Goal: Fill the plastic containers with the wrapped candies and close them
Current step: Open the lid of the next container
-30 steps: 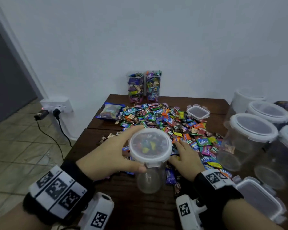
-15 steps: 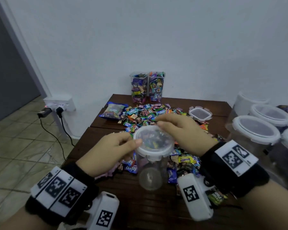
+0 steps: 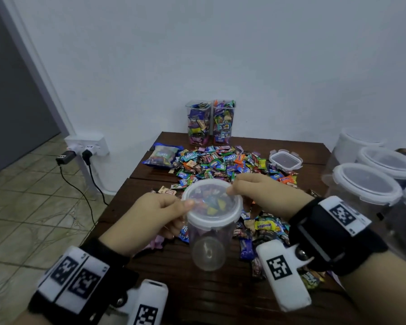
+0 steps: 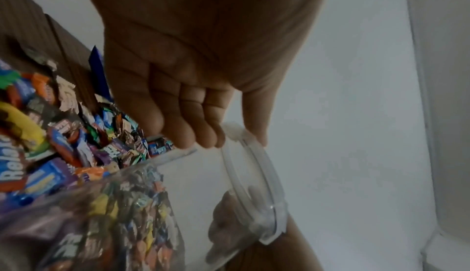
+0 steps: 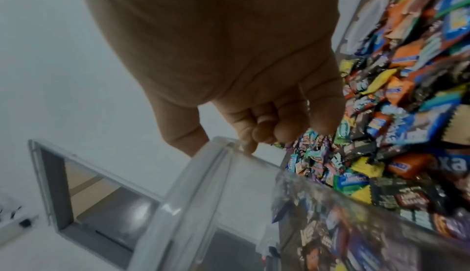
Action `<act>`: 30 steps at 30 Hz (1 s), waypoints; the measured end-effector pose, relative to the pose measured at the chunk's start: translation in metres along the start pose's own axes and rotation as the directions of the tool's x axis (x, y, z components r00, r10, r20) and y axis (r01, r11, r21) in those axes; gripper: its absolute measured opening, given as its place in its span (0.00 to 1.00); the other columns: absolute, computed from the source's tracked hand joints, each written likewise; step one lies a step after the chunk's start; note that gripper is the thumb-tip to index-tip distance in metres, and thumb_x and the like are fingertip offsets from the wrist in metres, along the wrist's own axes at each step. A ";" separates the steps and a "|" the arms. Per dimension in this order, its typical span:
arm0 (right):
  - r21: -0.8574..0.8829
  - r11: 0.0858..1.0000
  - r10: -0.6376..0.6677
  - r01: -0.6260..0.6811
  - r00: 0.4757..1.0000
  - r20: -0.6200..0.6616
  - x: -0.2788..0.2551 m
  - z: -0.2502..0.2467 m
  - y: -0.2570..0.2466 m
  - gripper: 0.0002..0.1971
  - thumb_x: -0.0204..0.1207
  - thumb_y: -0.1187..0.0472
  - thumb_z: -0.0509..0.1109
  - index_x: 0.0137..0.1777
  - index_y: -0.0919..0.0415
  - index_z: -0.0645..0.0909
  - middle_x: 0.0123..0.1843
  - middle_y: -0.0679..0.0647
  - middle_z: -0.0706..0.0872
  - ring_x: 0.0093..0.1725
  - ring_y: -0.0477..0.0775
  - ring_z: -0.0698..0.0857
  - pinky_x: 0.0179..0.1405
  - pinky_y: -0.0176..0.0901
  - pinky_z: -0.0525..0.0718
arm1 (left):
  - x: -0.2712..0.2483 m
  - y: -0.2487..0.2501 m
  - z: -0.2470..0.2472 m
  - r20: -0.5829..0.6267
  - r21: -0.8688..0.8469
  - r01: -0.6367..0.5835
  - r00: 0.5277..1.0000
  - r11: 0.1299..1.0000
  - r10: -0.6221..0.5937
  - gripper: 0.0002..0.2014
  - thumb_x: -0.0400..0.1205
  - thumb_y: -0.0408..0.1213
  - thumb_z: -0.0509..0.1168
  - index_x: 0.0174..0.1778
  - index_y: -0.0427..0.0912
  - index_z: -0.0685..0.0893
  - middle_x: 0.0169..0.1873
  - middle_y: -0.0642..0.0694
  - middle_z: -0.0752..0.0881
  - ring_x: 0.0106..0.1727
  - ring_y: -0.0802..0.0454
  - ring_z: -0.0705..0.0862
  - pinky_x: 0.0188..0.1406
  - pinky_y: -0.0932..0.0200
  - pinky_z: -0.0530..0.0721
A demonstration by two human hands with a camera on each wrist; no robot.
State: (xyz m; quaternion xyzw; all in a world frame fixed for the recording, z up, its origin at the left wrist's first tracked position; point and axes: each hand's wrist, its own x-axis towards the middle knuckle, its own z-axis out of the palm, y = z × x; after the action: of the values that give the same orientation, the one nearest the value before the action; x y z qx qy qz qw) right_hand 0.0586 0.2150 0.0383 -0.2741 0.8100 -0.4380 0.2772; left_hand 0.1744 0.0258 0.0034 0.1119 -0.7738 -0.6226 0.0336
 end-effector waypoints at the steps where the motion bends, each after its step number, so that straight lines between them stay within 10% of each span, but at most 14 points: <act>1: 0.051 0.999 0.003 -0.004 1.000 0.017 0.000 0.000 0.002 0.11 0.79 0.58 0.65 0.35 0.60 0.72 0.32 0.52 0.72 0.27 0.47 0.74 0.28 0.41 0.76 | 0.002 0.002 0.000 -0.019 -0.024 0.010 1.000 1.000 -0.011 0.21 0.67 0.55 0.71 0.28 0.37 0.81 0.21 0.46 0.80 0.21 0.56 0.79 0.22 0.66 0.78; 19: 0.369 0.929 -0.035 -0.007 0.993 0.108 -0.001 -0.003 0.022 0.18 0.66 0.51 0.78 0.22 0.52 0.74 0.21 0.47 0.64 0.20 0.46 0.66 0.24 0.39 0.82 | 0.025 0.005 0.002 0.078 -0.259 0.091 0.994 0.962 -0.073 0.13 0.73 0.44 0.66 0.29 0.41 0.73 0.22 0.49 0.78 0.24 0.58 0.78 0.23 0.64 0.82; 30: -0.244 0.965 -0.127 0.098 0.986 -0.107 -0.016 -0.025 0.013 0.21 0.67 0.44 0.76 0.32 0.58 0.71 0.29 0.52 0.70 0.28 0.49 0.68 0.32 0.44 0.68 | 0.032 -0.012 0.000 0.144 0.198 0.102 0.981 0.975 -0.132 0.13 0.83 0.33 0.62 0.64 0.39 0.78 0.44 0.52 0.86 0.39 0.62 0.85 0.36 0.64 0.81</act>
State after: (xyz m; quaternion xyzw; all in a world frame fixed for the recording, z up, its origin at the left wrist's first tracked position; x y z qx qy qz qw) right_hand 0.0497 0.2458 0.0417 -0.3239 0.8552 -0.3685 0.1671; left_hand 0.1445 0.0160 -0.0113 0.1110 -0.8218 -0.5539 -0.0748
